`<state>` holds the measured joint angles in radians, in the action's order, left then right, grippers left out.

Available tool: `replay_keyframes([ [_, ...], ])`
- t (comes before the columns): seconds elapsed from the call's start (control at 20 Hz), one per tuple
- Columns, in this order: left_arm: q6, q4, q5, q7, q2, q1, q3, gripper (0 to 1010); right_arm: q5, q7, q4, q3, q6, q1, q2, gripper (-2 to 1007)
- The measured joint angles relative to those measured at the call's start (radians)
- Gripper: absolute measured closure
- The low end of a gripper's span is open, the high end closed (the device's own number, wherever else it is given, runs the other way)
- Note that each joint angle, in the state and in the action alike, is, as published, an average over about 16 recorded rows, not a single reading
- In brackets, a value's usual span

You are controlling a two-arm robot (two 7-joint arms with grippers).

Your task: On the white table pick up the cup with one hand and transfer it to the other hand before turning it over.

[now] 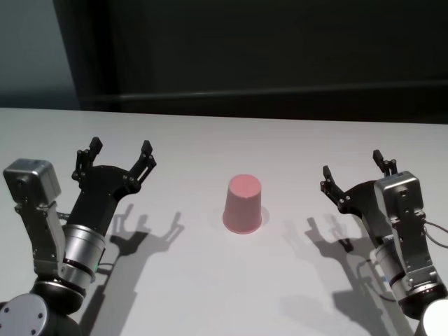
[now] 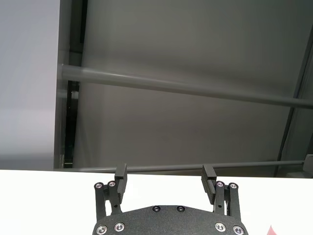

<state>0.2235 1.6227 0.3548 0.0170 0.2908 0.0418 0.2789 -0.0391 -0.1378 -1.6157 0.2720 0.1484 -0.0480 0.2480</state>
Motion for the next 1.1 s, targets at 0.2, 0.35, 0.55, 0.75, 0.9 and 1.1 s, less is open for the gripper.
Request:
replay_keyframes([
  [0.2,0.0,0.0,0.0,0.0,0.0,0.0,0.0,7,0.002,0.001,0.0,0.001,-0.001,0.001,0.0,3],
  [0.35,0.0,0.0,0.0,0.0,0.0,0.0,0.0,7,0.003,0.001,0.001,0.001,-0.001,0.001,0.001,3],
  [0.55,0.0,0.0,0.0,0.0,0.0,0.0,0.0,7,0.004,0.002,0.001,0.001,-0.002,0.002,0.001,3],
  [0.75,0.0,0.0,0.0,0.0,0.0,0.0,0.0,7,0.005,0.002,0.001,0.002,-0.002,0.002,0.001,3],
  [0.9,0.0,0.0,0.0,0.0,0.0,0.0,0.0,7,0.005,0.003,0.001,0.002,-0.003,0.002,0.001,3],
  [1.1,0.0,0.0,0.0,0.0,0.0,0.0,0.0,7,0.006,0.003,0.001,0.002,-0.003,0.002,0.002,3],
])
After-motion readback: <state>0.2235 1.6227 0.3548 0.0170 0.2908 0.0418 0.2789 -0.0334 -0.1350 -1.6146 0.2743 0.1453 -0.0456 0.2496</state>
